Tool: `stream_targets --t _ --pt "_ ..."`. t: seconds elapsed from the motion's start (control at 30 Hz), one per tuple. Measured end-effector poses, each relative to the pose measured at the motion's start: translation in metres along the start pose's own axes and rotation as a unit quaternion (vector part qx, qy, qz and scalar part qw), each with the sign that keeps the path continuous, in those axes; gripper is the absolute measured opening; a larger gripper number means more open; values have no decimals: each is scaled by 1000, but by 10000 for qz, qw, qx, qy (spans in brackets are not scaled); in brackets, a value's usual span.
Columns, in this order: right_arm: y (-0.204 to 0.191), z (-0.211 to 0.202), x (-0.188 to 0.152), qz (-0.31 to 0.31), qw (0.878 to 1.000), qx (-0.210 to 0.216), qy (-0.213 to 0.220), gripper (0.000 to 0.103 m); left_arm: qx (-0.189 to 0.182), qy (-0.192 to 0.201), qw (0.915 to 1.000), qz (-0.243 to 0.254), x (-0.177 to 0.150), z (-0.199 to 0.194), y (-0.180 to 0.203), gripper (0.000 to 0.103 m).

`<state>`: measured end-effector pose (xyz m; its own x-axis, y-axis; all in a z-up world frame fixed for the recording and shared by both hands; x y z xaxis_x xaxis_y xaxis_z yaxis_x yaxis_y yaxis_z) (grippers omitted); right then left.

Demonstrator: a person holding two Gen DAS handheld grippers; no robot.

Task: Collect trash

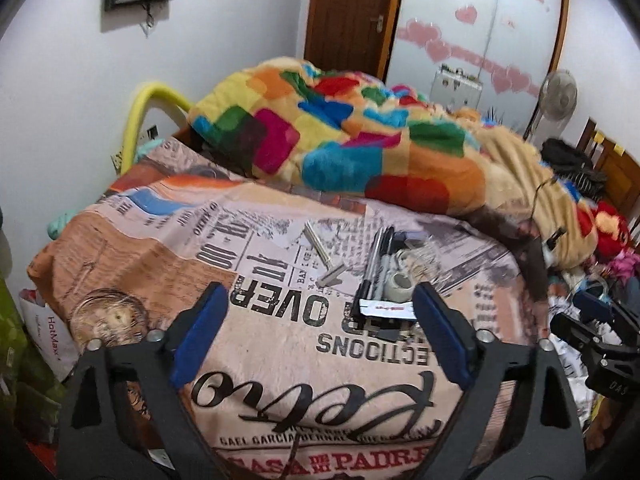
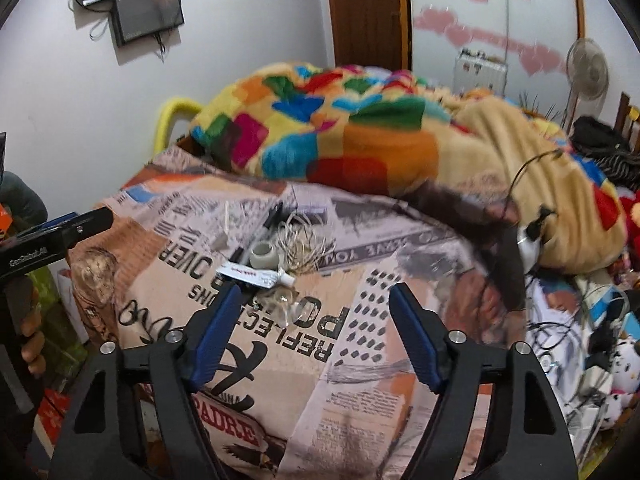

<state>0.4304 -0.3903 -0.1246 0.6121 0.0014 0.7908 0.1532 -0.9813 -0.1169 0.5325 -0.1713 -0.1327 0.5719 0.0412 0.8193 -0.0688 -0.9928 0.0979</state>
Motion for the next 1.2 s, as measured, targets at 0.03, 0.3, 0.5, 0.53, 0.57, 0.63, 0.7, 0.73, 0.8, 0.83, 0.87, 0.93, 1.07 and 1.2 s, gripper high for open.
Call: stream_targets --t 0.03,0.3,0.5,0.53,0.57,0.63,0.7,0.73,0.8,0.83,0.87,0.93,1.07,1.2 --pt "2 10 -1 48 9999 53 -78 71 -14 -87 10000 46 -3 13 1 87" --pt "21 68 2 395 9984 270 -284 63 -200 -585 9981 51 -23 92 -2 74" --pt "31 115 4 602 9958 486 -497 56 -186 -679 9973 188 -31 140 -1 69" --pt "32 123 4 625 9952 523 -536 55 -169 -695 9972 224 -33 148 0 67" --pt "32 129 3 645 9948 550 -559 53 -166 -708 9971 243 -34 153 0 65" --pt "33 141 1 692 9938 610 -629 52 -151 -749 9966 291 -37 167 3 60" --pt "33 153 -2 727 9929 648 -683 48 -161 -778 9964 294 -39 176 3 60" --pt "33 159 -3 737 9925 662 -717 46 -168 -784 9964 288 -40 178 3 60" --pt "33 167 -6 747 9920 669 -762 42 -213 -775 9963 292 -41 184 4 59" --pt "33 170 -6 750 9920 682 -758 41 -220 -766 9963 312 -41 187 5 57" --pt "33 169 -6 736 9924 677 -720 37 -201 -746 9964 348 -42 189 6 54" --pt "33 171 -5 696 9923 707 -736 31 -143 -678 9967 423 -43 192 7 48" --pt "34 171 -4 572 9943 607 -667 20 -31 -512 9975 479 -43 193 8 31" --pt "37 172 -3 627 9946 525 -633 12 -85 -523 9982 281 -40 193 3 16"
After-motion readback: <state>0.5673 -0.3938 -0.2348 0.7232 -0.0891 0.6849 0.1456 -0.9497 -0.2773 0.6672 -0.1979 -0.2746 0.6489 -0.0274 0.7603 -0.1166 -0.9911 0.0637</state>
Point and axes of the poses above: each gripper's, at about its wrist camera, not at the fingertips, and z roughly the way its jaws point, y to its right, x to its top, the point moved 1 cm from there along z, roughly the way its jaws point, and after that the axes turned 11 degrees about y, right-handed, at the moved point
